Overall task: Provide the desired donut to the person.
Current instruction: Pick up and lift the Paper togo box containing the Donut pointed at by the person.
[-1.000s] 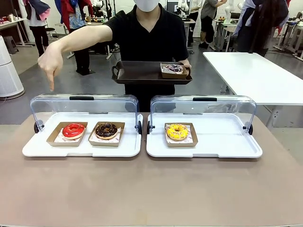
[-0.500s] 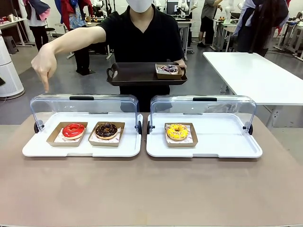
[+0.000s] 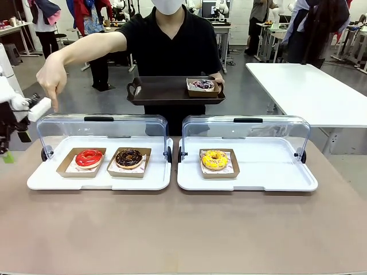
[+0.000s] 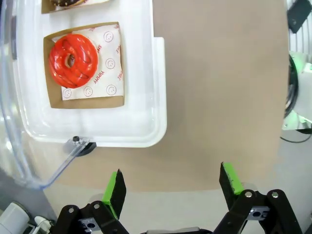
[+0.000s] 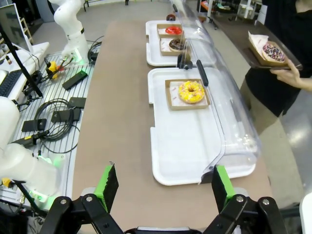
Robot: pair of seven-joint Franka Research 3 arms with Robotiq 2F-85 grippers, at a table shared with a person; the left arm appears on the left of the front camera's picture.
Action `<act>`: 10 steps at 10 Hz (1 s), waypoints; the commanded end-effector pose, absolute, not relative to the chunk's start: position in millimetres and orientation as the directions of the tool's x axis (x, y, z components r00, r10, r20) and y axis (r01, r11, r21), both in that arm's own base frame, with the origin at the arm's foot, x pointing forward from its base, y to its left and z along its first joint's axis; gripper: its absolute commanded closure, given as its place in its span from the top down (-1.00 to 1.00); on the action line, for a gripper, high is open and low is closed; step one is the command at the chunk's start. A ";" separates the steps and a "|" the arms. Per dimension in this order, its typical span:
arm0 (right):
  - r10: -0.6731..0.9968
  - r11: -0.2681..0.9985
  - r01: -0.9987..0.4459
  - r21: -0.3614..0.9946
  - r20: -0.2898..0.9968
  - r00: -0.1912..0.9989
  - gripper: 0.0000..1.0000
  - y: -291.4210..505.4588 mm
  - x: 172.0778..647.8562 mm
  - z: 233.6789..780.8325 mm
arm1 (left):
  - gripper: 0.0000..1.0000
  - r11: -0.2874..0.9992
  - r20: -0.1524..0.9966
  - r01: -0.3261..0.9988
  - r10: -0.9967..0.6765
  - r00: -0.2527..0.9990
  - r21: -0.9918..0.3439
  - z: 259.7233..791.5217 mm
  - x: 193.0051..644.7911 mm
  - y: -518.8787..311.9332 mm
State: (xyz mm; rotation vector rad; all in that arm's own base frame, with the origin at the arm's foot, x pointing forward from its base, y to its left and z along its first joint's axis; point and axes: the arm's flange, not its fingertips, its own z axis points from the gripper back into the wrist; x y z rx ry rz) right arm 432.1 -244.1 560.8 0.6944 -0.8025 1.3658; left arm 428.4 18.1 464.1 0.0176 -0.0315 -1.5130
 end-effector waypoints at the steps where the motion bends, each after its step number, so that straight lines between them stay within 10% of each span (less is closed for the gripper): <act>1: 0.574 0.082 -0.996 -0.022 0.818 0.029 1.00 -243.6 430.2 559.7 | 1.00 0.077 -0.013 0.994 -0.997 0.078 0.076 452.1 433.1 8.6; 10: 0.574 0.082 -0.996 -0.022 0.818 0.029 1.00 -243.6 430.2 559.7 | 1.00 0.059 0.006 0.996 -0.998 0.059 0.073 450.0 437.6 6.2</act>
